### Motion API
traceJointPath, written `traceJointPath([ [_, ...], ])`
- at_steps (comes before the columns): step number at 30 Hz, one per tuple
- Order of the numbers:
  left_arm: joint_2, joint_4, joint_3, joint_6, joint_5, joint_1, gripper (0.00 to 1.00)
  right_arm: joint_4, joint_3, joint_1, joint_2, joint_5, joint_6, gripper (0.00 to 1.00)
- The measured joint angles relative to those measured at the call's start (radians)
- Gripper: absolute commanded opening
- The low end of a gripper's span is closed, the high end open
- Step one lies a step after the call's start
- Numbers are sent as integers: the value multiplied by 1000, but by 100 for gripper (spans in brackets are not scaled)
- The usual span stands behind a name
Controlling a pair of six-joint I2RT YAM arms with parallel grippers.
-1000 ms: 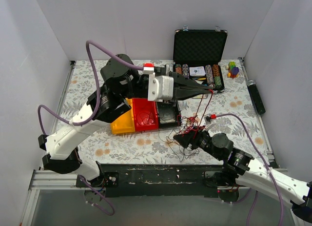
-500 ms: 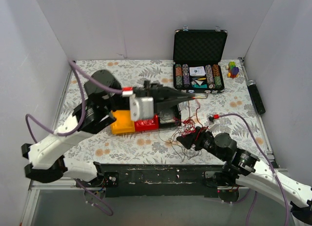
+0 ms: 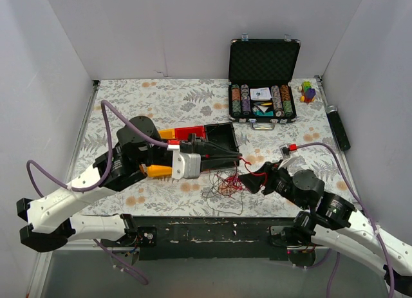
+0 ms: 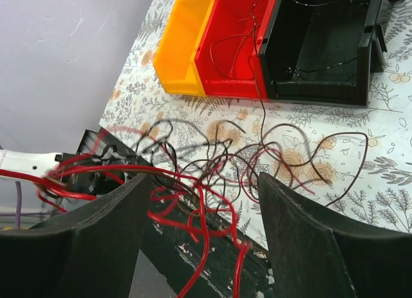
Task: Untangle the cables
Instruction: Untie the cable.
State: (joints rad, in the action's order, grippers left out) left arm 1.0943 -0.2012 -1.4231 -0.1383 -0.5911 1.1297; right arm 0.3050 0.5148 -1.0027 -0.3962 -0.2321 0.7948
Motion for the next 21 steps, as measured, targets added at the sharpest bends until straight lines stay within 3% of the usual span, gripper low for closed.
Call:
traceJointPath([
  [3, -15, -10, 51, -3, -1, 0, 0, 20, 0, 0, 26, -1, -9, 75],
  [11, -35, -10, 157, -47, 49, 0, 0, 174, 101, 0, 11, -55, -34, 85],
  [21, -114, 77, 315, -180, 255, -2, 0, 208, 201, 0, 42, -82, -139, 77],
])
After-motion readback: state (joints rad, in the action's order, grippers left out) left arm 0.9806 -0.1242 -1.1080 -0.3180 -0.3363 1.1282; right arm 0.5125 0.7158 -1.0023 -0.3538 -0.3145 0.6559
